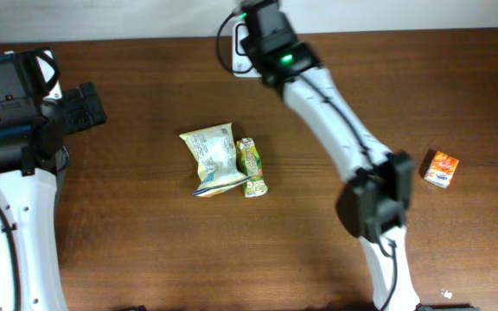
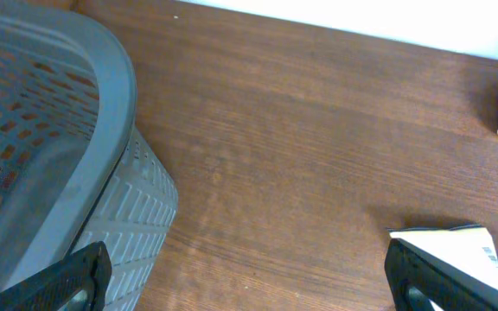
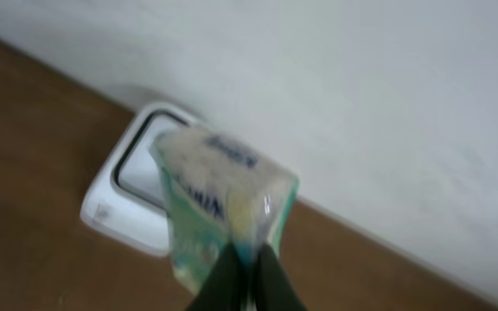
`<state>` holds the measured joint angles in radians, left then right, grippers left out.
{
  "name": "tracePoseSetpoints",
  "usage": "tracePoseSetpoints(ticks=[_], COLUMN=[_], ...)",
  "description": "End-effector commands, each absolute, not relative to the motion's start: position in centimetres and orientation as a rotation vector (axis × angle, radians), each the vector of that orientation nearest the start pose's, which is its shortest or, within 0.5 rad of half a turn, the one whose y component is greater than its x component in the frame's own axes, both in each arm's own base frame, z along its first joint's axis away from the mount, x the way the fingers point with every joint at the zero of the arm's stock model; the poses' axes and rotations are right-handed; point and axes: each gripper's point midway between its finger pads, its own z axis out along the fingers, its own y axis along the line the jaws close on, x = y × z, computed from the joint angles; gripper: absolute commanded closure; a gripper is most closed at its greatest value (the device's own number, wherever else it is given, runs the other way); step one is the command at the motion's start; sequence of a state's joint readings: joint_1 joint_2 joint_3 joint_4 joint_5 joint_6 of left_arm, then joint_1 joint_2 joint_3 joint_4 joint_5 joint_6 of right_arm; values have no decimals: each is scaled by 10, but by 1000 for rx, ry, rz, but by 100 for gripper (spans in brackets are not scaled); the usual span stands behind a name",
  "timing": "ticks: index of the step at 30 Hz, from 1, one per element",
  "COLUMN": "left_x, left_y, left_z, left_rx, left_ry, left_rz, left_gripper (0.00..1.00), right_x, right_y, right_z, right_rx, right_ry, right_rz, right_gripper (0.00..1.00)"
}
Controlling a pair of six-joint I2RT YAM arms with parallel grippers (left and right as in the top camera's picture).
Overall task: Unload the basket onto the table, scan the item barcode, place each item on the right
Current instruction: 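Hold the teal tissue pack in front of the scanner window, then carry the teal pack to the right side beside the orange pack and release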
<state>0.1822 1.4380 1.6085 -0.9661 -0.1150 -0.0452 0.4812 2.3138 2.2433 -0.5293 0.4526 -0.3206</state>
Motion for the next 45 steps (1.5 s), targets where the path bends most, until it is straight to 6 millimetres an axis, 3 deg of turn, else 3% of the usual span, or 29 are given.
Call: tracePoseSetpoints(ticks=[1,2,4,6,8,14,18,25,27,28,31,33,34,35,36,38,40,42,43,44,45], left_x=[377,377,377,377,377,377,377,376,376,377,376,377,376,377,376,376,376,376,376,376,376], left_y=[90,90,90,90,90,90,90,90,90,90,90,90,90,90,90,90,90,90,90,90,90], left_z=[307,306,306,306,306,306,306,306,306,306,306,306,306,306,306,306,305,305,305,305,305], left_rx=[-318,-318,-318,-319,-319,-318,-319,-319,-319,-318,-319,-318,-319,-319,-319,-319,-319,-319,-319,-319,-319], left_ry=[2334,2335,2335,2335,2335,2338,2339,2339,2339,2339,2339,2339,2339,2339,2339,2339,2340,2342,2343,2342,2342], left_rz=[199,199,199,200,200,199,200,200,199,199,199,199,200,199,199,199,199,199,199,199,200], left_gripper=[1,1,1,1,1,1,1,1,1,1,1,1,1,1,1,1,1,1,1,1,1], right_x=[618,628,635,644,645,650,655,655,653,649,623,581,555,512,480,420,389,374,370,366,362], right_y=[221,225,225,231,234,237,251,260,262,261,261,257,252,229,208,146,97,67,62,74,92], right_z=[202,186,175,142,131,130,144,153,172,194,238,281,301,317,314,268,218,170,151,132,122], right_rx=[-777,-786,-775,-895,-976,-1004,-1268,-1256,-1235,-1198,-1136,-1046,-933,-766,-719,-440,-246,-108,-58,-95,-136], right_ry=[1943,1924,1916,1914,1895,1870,1663,1625,1606,1602,1669,1784,1881,2058,2196,2621,2913,3088,3133,3153,3154], right_rz=[-731,-732,-730,-692,-706,-663,-812,-792,-790,-773,-607,-387,-240,-124,-104,-114,-145,-42,47,228,357], right_gripper=[96,96,96,96,96,96,96,96,96,96,96,96,96,96,96,96,96,96,96,96,89])
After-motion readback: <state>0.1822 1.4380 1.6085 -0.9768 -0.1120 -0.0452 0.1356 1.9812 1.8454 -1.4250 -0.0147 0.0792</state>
